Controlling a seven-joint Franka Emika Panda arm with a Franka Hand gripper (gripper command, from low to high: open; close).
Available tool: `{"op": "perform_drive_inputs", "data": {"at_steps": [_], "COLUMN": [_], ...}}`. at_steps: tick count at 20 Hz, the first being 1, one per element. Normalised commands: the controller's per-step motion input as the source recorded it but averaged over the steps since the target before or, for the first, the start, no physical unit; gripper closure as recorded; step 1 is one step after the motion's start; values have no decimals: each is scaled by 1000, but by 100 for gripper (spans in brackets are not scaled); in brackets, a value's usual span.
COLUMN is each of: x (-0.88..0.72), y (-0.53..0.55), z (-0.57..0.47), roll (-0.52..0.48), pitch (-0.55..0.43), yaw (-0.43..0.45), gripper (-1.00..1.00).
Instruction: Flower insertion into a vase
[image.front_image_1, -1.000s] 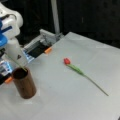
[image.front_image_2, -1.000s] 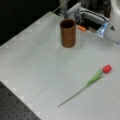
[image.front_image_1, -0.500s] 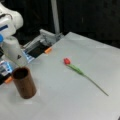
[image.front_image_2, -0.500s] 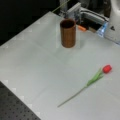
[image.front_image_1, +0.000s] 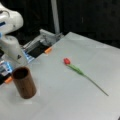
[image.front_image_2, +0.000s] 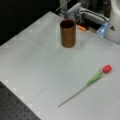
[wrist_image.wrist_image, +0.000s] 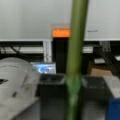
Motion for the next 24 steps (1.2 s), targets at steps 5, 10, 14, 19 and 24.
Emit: {"op": "perform_drive_inputs", "data": {"at_steps": [5,10,14,19,24], "x": [105,164,148,223,430], "y": [-11,-100,-141,-183,-215], "z": [36,107,136,186,241], "roll": [-98,-84,-17,-26,4], "pitch": [391,311,416,943,978], "yaw": [148,120,110,188,103], "gripper": [100,100,100,100,100]}}
